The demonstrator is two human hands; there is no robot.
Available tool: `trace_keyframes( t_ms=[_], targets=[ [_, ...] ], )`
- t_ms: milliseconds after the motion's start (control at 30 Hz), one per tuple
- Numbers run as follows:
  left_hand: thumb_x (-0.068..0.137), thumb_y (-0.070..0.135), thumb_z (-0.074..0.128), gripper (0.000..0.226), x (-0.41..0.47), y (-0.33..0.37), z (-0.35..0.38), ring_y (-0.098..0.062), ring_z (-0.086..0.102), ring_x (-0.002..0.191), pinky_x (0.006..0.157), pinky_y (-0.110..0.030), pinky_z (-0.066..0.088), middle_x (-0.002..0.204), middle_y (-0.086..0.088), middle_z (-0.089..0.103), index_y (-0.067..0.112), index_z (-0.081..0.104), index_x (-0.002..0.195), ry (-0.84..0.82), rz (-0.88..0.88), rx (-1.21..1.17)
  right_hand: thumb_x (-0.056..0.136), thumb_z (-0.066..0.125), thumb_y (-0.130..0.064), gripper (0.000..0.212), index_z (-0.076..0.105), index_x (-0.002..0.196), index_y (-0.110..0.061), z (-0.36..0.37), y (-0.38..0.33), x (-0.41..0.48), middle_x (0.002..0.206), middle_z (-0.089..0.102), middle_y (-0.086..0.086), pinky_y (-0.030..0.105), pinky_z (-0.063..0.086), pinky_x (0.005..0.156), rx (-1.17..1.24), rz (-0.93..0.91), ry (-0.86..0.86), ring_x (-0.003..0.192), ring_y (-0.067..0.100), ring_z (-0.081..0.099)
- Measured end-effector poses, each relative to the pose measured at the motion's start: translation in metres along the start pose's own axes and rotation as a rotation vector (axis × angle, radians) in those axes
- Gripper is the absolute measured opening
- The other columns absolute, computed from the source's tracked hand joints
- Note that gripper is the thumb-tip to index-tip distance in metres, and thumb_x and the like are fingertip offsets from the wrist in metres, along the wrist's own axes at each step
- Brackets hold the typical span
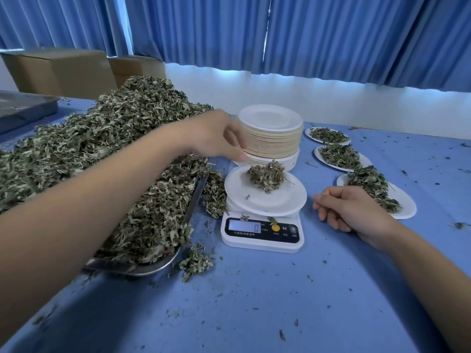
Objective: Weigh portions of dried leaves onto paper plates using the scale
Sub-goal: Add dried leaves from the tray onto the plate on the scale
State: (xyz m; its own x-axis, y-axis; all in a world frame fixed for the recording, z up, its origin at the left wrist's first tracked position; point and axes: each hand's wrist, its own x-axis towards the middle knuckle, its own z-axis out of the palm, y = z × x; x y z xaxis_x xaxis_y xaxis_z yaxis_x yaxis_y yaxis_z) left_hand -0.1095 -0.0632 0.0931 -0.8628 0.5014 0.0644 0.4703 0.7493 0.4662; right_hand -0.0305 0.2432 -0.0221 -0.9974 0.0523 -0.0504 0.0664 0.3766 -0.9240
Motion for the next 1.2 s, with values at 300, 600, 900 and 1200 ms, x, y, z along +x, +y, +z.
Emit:
trace_keyframes(
  t_ms=[300, 600, 900, 1200],
  targets=[
    [0.081, 0.026, 0.083, 0.044, -0.027, -0.069, 0.008, -0.025, 0.059, 0.108, 0.097, -0.035, 0.046, 0.124, -0.005, 0.063, 0.016, 0.069, 0.121, -0.120, -0.413, 0.356, 0.101, 0.062, -0.020, 0.029, 0.067, 0.084, 0.002, 0.001, -0.001, -0.001, 0.067, 0.063, 0.014, 0.021, 0.029, 0.036, -0.018, -0.002, 0.013, 0.043, 0.014, 0.044],
    [0.077, 0.020, 0.087, 0.021, -0.026, -0.052, 0.003, -0.026, 0.065, 0.086, 0.083, -0.043, 0.053, 0.098, 0.000, 0.071, 0.025, 0.076, 0.095, 0.186, -0.421, 0.344, 0.102, 0.061, -0.017, 0.029, 0.067, 0.085, 0.005, 0.003, -0.003, -0.003, 0.067, 0.062, 0.015, 0.020, 0.029, 0.035, -0.011, -0.004, 0.022, 0.041, 0.013, 0.043],
    [0.075, 0.030, 0.089, 0.032, -0.032, -0.035, -0.006, -0.027, 0.057, 0.090, 0.081, -0.039, 0.048, 0.110, -0.007, 0.070, 0.025, 0.075, 0.103, 0.423, -0.317, 0.271, 0.102, 0.061, -0.017, 0.028, 0.067, 0.086, 0.006, 0.002, -0.002, -0.003, 0.066, 0.062, 0.014, 0.019, 0.030, 0.034, -0.010, -0.010, 0.023, 0.040, 0.013, 0.043],
    [0.075, 0.029, 0.088, 0.021, -0.034, 0.009, 0.023, 0.000, 0.058, 0.074, 0.071, -0.022, 0.048, 0.079, 0.015, 0.067, 0.024, 0.078, 0.092, 0.392, -0.032, -0.078, 0.101, 0.062, -0.018, 0.029, 0.067, 0.085, 0.004, 0.002, -0.001, -0.002, 0.067, 0.063, 0.014, 0.018, 0.031, 0.035, -0.009, -0.017, 0.007, 0.041, 0.012, 0.045]
  ],
)
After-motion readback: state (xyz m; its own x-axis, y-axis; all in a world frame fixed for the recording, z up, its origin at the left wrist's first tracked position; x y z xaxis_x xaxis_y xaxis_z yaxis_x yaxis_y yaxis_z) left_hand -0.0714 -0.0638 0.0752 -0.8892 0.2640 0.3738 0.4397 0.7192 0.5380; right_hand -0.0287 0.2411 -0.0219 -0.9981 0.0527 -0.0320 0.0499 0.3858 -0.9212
